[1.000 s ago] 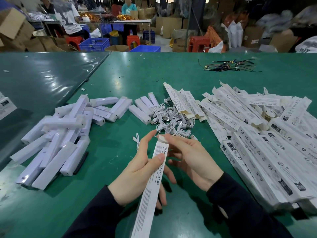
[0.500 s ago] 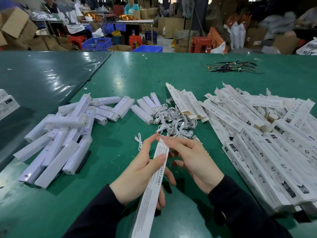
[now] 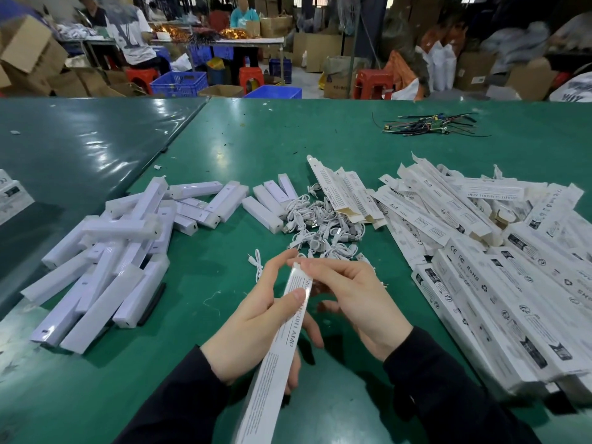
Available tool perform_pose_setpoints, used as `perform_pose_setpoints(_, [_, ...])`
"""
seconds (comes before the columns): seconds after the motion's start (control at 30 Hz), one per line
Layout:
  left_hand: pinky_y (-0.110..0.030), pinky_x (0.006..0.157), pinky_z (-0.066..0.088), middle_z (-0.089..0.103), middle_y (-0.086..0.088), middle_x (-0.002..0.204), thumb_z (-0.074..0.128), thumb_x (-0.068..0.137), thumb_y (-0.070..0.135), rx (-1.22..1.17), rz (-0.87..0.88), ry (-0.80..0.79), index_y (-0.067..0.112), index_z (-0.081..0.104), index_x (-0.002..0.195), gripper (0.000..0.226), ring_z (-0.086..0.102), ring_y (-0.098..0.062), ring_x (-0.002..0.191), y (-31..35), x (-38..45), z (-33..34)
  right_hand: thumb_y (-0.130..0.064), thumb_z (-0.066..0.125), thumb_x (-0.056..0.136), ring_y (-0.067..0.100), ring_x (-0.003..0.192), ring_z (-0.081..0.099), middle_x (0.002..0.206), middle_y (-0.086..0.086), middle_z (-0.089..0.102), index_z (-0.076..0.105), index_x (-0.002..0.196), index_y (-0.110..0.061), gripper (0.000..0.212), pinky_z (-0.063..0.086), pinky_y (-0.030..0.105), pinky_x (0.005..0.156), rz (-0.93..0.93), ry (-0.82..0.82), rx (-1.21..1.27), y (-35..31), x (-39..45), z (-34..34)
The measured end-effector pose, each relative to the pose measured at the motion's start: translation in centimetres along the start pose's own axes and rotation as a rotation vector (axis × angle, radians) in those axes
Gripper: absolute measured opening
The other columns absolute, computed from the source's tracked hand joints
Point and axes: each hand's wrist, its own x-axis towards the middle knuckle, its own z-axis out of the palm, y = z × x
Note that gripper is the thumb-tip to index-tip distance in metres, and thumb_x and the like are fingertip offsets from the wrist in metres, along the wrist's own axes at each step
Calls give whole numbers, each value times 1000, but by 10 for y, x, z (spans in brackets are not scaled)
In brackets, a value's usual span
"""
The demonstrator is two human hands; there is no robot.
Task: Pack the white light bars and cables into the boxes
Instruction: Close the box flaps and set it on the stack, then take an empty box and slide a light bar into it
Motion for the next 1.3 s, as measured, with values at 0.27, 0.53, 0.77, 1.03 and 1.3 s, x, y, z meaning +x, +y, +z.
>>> perform_pose_setpoints(0.27, [-38, 50, 53, 67, -28, 81, 45, 98, 44, -143, -17, 81, 41, 37, 135, 39, 60, -44, 45, 6, 2, -2, -15, 62, 93, 10, 76, 65, 82, 2, 74, 79, 95, -20, 17, 52, 19, 65, -109, -53, -55, 6, 2, 5])
perform_pose_setpoints(0.53, [-25, 42, 48, 70, -16, 76, 61, 78, 37, 21, 268, 186, 25, 69, 119, 44, 55, -24, 48, 13, 0, -14, -42, 65, 82, 9, 51, 56, 68, 4, 65, 74, 86, -7, 36, 50, 16, 50, 253, 8, 347, 8, 9, 3])
perform_pose_setpoints(0.77, [-16, 67, 49, 67, 6, 88, 73, 65, 35, 231, 507, 530, 19, 66, 103, 42, 61, -5, 79, 14, 3, -15, -57, 60, 80, 14, 41, 56, 57, 1, 55, 64, 87, -6, 51, 43, 18, 38, 264, -4, 159, 10, 8, 18])
perform_pose_setpoints(1.03, [-27, 42, 45, 53, 0, 60, 55, 97, 11, -203, 452, 1008, 19, 48, 102, 12, 48, -14, 41, 11, 5, -43, -39, 45, 100, 12, 95, 52, 102, -4, 60, 65, 98, -23, 26, 42, 36, 85, -536, 142, -1178, 9, 83, 39])
perform_pose_setpoints(1.3, [-28, 38, 44, 57, -5, 64, 40, 104, 35, -129, 390, 834, 26, 46, 119, 19, 43, -19, 35, 10, 8, -34, -33, 46, 100, 32, 126, 40, 131, 10, 47, 56, 122, -14, 31, 27, 48, 108, -321, 44, -1675, 21, 146, 55])
